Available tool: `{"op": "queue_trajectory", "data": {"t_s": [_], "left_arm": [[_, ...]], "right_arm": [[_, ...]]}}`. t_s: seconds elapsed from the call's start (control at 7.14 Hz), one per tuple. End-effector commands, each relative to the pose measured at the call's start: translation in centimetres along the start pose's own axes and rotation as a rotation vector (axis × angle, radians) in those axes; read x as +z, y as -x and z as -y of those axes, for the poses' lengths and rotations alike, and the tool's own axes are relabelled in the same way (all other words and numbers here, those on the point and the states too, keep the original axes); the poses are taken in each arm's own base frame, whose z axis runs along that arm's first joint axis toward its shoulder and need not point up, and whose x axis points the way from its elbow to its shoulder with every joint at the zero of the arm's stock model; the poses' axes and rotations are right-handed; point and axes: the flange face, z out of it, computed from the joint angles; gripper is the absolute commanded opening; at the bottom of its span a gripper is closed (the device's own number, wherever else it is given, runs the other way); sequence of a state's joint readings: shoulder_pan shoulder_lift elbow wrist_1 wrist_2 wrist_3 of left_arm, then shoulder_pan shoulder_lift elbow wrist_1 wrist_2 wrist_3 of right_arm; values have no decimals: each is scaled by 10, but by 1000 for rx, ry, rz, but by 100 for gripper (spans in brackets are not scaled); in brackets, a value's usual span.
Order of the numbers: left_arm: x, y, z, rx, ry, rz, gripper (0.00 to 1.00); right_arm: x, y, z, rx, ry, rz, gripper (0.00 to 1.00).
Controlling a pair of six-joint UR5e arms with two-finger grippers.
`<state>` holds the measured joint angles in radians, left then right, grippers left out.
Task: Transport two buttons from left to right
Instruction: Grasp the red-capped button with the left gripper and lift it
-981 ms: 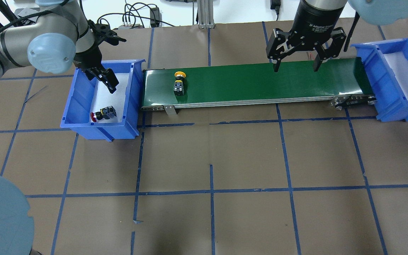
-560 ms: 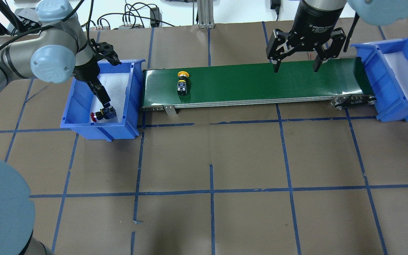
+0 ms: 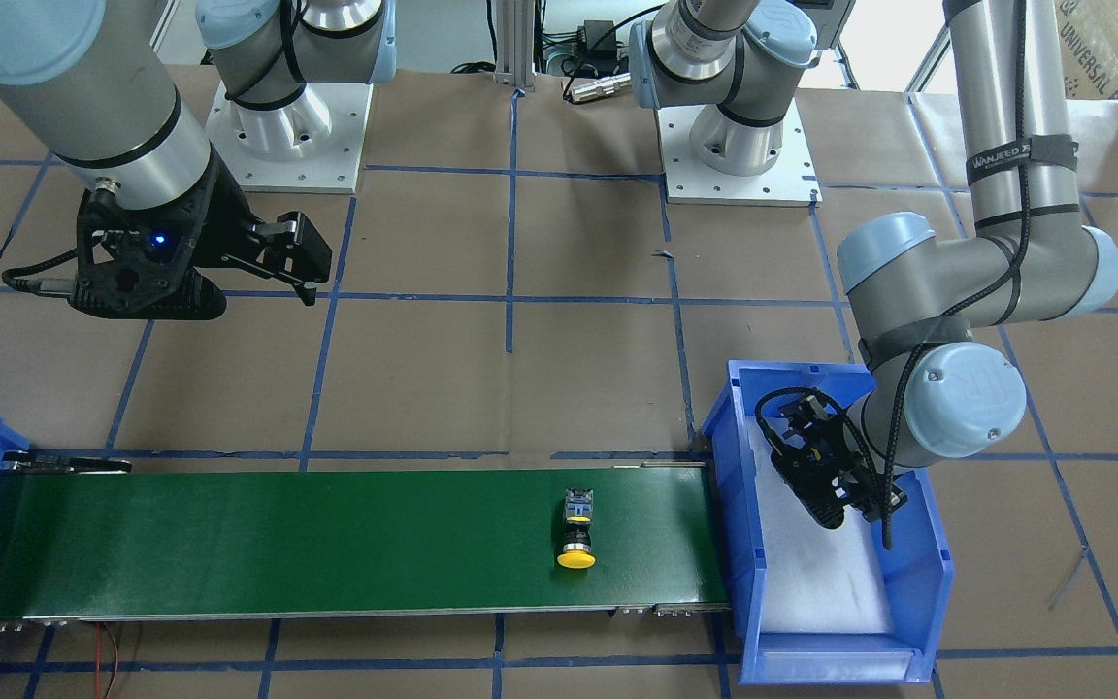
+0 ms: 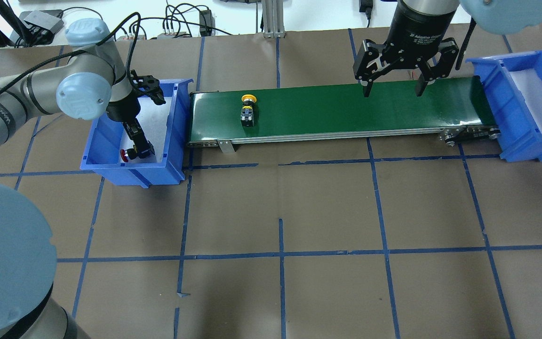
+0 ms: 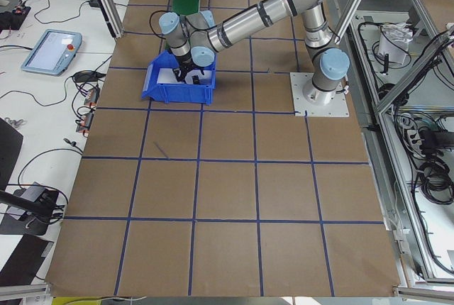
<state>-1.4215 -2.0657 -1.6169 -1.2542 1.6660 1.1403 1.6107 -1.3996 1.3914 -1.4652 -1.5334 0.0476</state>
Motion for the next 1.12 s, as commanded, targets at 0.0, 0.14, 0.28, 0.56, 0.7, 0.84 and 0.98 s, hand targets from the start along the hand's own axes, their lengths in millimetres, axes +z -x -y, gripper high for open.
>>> {"op": "queue_trajectory", "data": {"t_s": [0.0, 0.14, 0.28, 0.56, 0.7, 0.84, 0.98], "left_arm": [[16, 8, 6, -5, -3, 6, 66], [17, 9, 6, -15, -5, 11, 41], [5, 14, 7, -21, -18, 34, 27], [-43, 11, 7, -171, -50, 91, 20], [-91, 13, 6, -291, -72, 106, 20], [-139, 16, 15, -482, -105, 129, 20], [-167, 11, 37, -647, -150, 151, 20]], "right_arm": [[-1, 0, 0, 0, -4, 1, 100], [-1, 0, 0, 0, -1, 0, 100], [0, 0, 0, 0, -1, -1, 100], [0, 0, 0, 0, -1, 0, 100], [-1, -2, 0, 1, -1, -2, 100], [-1, -2, -1, 3, -1, -2, 100], [-1, -2, 0, 1, -1, 0, 100]]}}
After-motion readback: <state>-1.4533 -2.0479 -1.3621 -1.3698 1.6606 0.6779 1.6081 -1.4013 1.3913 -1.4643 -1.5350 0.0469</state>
